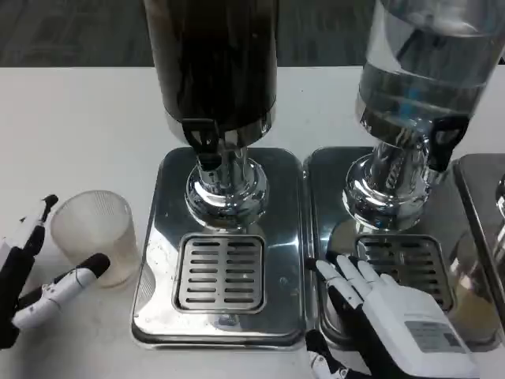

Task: Grasp the cup under the faucet to collect the drink, then remove the cup.

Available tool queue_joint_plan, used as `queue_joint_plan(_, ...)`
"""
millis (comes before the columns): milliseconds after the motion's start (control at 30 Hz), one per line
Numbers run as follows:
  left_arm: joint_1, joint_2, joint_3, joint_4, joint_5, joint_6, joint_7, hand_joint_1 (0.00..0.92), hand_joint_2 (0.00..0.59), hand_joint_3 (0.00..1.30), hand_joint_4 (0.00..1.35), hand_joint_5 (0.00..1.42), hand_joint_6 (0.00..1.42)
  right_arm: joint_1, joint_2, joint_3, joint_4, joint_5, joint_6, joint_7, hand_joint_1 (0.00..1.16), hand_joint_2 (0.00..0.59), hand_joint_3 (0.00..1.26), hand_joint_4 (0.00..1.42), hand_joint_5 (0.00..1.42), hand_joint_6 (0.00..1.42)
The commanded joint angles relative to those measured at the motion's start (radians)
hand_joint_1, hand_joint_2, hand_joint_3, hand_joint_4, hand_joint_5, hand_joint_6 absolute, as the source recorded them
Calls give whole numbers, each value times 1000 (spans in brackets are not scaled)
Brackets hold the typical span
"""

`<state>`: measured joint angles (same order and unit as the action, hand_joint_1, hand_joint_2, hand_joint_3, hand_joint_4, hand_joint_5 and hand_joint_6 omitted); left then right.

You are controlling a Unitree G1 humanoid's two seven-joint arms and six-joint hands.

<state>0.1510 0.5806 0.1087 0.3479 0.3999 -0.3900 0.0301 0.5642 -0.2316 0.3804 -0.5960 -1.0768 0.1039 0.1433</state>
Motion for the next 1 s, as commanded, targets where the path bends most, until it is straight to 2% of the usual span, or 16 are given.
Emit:
queue_joint_plan(33, -39, 21, -25, 46, 3, -16, -8, 0, 46, 0, 0, 0, 23, 1, 2, -3, -2, 8, 6, 4, 549, 509, 76, 0, 0, 32)
queue_joint_plan(833, -185, 51, -127, 204, 78, -7, 47, 0, 39, 0, 0, 0, 20, 3, 16, 1, 8, 27, 21, 4, 521, 496, 86, 0, 0, 32)
queue_joint_plan(1000, -194, 41, -133, 231, 90, -26, 108, 0, 43, 0, 0, 0, 44, 8, 15, 2, 4, 28, 23, 11, 515, 493, 86, 0, 0, 34)
